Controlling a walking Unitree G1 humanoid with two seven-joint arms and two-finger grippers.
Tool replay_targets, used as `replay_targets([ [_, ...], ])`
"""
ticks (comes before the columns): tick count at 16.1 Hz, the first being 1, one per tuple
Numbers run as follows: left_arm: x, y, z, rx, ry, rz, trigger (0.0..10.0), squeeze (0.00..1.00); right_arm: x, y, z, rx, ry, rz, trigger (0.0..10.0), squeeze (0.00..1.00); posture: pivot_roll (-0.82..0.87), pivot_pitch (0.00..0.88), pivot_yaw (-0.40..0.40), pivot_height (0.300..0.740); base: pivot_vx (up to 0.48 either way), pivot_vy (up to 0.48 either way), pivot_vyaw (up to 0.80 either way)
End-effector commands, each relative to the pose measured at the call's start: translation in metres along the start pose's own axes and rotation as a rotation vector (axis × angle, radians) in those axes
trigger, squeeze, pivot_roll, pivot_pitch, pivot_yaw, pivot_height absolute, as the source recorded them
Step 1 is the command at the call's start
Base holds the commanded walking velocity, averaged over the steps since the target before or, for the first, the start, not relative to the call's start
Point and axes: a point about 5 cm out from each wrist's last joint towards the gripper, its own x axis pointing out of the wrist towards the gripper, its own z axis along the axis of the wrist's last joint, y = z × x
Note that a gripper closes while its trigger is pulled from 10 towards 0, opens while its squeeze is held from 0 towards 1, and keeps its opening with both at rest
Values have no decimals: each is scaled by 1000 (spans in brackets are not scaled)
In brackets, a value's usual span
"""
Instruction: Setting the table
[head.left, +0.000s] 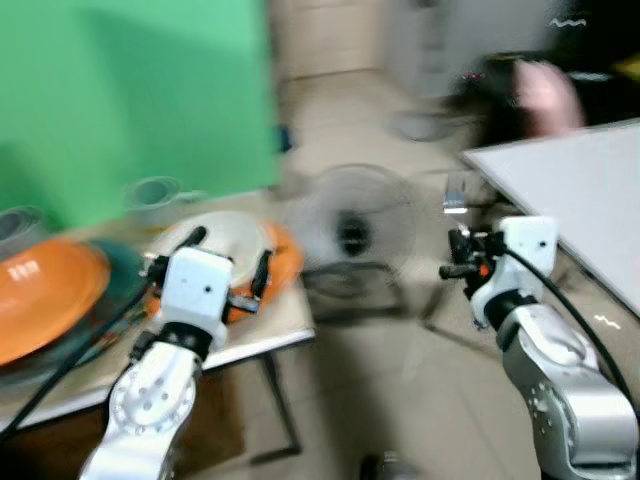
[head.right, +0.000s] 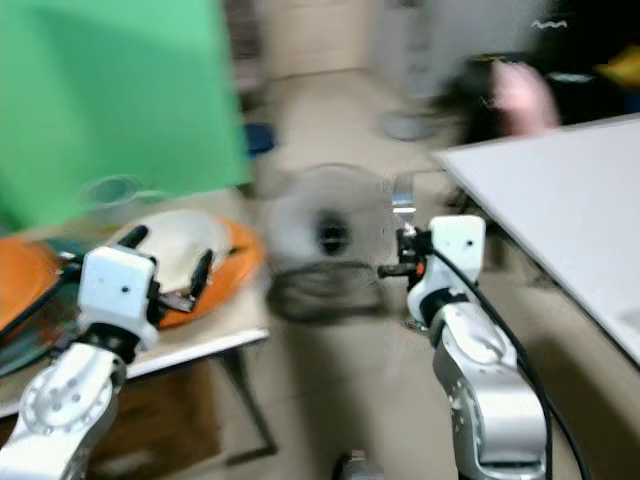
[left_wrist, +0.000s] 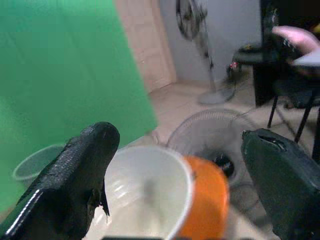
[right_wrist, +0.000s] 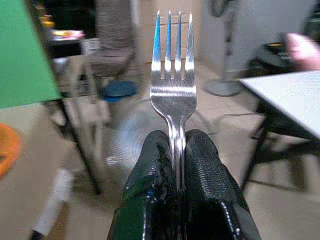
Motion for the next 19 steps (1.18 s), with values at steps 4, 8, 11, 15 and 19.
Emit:
replay_targets([
  [4, -9, 9, -5, -19, 24, 57, 10000, 0, 10, 7, 10, -58, -17, 21, 10000, 0, -45, 0, 9, 740, 0, 0, -800],
  [8, -10, 12, -6, -39, 23, 77, 10000, 0, 18, 13, 16, -49, -51, 18, 10000, 0, -41, 0, -5, 740, 127, 0, -794],
  [11, -8, 13, -5, -40, 20, 73, 10000, 0, 23, 15, 15, -6, -54, 22, 10000, 0, -35, 0, -7, 740, 296, 0, -788],
  [15, -2, 19, 0, -37, 3, 46, 10000, 0, 26, 20, 12, 72, -40, 52, 10000, 0, -39, 0, 10, 740, 383, 0, 0],
  [19, 0, 20, 1, -68, -1, 54, 10000, 0, 25, 25, 14, 74, -59, 74, 10000, 0, -43, 0, 14, 740, 391, 0, 0],
])
